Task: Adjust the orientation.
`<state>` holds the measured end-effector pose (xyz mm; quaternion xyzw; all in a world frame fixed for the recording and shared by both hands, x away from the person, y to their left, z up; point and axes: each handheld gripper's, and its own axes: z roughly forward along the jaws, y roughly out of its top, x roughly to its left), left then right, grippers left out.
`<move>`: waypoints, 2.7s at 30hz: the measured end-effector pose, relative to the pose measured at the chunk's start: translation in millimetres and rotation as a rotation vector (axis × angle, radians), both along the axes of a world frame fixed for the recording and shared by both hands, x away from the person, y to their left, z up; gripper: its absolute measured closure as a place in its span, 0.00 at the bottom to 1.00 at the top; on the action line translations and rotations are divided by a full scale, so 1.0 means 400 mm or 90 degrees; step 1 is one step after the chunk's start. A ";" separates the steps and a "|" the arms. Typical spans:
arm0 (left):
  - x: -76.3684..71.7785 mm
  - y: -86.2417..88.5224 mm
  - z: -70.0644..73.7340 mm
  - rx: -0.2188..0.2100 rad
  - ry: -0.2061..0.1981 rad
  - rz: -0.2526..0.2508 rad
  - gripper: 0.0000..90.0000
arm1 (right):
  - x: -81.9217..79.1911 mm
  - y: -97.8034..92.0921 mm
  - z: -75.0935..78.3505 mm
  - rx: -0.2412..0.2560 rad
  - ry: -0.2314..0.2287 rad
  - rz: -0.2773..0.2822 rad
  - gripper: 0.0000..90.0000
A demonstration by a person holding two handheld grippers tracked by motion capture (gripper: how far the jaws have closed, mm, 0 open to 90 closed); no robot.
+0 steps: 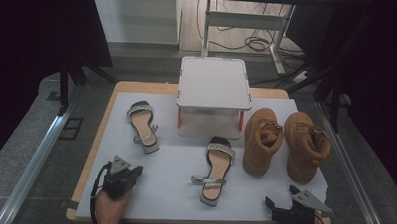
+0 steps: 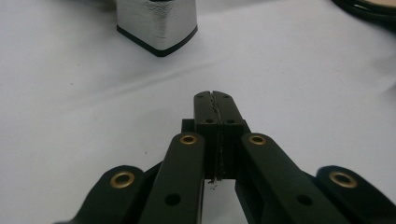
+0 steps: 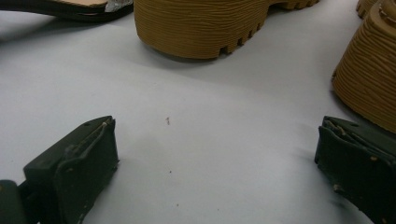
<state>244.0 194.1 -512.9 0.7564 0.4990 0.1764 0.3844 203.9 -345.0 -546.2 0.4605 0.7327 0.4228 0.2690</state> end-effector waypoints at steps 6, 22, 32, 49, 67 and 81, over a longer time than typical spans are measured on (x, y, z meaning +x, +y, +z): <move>0.007 -0.009 0.006 0.007 -0.017 0.000 0.99 | 0.000 0.001 0.000 -0.002 0.001 -0.002 0.00; 0.056 -0.058 0.031 -0.006 -0.021 -0.008 0.99 | 0.000 0.002 0.001 -0.003 0.001 -0.004 0.00; 0.094 -0.085 0.041 -0.008 -0.027 -0.018 0.98 | 0.000 0.003 0.001 -0.002 0.001 -0.005 0.00; 0.189 -0.144 0.026 0.014 -0.028 0.010 0.97 | 0.000 0.002 0.000 -0.003 0.000 -0.004 0.00; 0.223 -0.157 -0.002 0.041 -0.024 0.047 0.98 | 0.000 0.002 0.000 -0.002 -0.001 -0.004 0.00; 0.199 -0.116 0.002 0.058 -0.017 0.064 1.00 | 0.000 0.002 0.000 -0.002 -0.001 -0.004 0.00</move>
